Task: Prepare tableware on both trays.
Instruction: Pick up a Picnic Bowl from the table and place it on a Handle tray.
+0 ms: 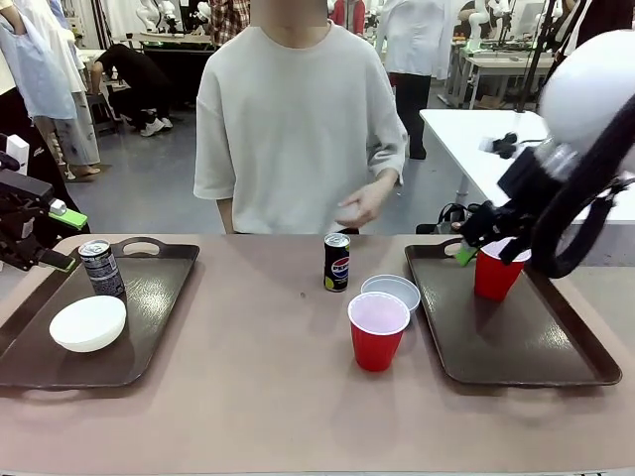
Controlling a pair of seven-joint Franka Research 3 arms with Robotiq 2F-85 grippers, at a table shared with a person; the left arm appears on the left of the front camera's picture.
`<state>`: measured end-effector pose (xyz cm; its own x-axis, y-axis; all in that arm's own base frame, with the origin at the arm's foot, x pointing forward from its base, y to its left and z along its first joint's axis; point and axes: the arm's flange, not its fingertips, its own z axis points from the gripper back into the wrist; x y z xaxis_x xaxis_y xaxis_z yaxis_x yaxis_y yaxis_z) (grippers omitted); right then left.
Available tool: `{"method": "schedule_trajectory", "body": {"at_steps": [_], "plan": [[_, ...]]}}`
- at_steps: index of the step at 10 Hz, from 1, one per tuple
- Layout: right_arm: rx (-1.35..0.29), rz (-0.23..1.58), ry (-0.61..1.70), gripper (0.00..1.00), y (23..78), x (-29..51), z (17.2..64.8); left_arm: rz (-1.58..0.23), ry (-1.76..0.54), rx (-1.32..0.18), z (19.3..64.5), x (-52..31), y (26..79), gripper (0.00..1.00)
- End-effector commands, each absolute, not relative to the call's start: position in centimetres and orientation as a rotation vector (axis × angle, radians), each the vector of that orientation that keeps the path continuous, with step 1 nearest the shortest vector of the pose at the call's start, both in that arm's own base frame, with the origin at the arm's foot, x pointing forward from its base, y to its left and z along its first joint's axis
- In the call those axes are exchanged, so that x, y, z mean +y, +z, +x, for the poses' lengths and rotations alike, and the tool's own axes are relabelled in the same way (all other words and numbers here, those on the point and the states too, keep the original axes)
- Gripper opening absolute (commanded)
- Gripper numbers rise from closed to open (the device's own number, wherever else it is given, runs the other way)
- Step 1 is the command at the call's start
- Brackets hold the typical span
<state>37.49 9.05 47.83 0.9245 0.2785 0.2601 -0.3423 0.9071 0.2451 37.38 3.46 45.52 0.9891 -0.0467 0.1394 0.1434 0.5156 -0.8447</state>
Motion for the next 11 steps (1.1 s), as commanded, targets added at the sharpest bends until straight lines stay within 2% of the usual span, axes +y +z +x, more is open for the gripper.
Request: {"method": "schedule_trajectory", "body": {"at_steps": [1, 2, 3, 4, 6, 11], "plan": [[-0.257, 0.25, 0.265, 1.0, 46.5, 10.1, 39.7, -1.039, -0.135, -0.122, 37.3, 3.6, 45.5, 1.0], [-0.223, 0.292, 0.323, 1.0, 47.8, 9.1, 37.5, -1.039, -0.135, -0.122, 37.3, 3.6, 45.5, 1.0], [-0.223, 0.292, 0.323, 1.0, 47.8, 9.1, 37.5, -1.039, -0.135, -0.122, 37.3, 3.6, 45.5, 1.0], [-0.234, 0.279, 0.316, 1.0, 46.0, 9.9, 39.1, -1.039, -0.135, -0.122, 37.3, 3.6, 45.5, 1.0], [-0.214, 0.219, 0.29, 1.0, 44.8, 7.8, 37.4, -1.039, -0.135, -0.122, 37.3, 3.6, 45.5, 1.0], [-0.112, 0.139, 0.326, 1.0, 40.0, 12.6, 41.3, -1.039, -0.135, -0.122, 37.3, 3.6, 45.5, 1.0]]}}
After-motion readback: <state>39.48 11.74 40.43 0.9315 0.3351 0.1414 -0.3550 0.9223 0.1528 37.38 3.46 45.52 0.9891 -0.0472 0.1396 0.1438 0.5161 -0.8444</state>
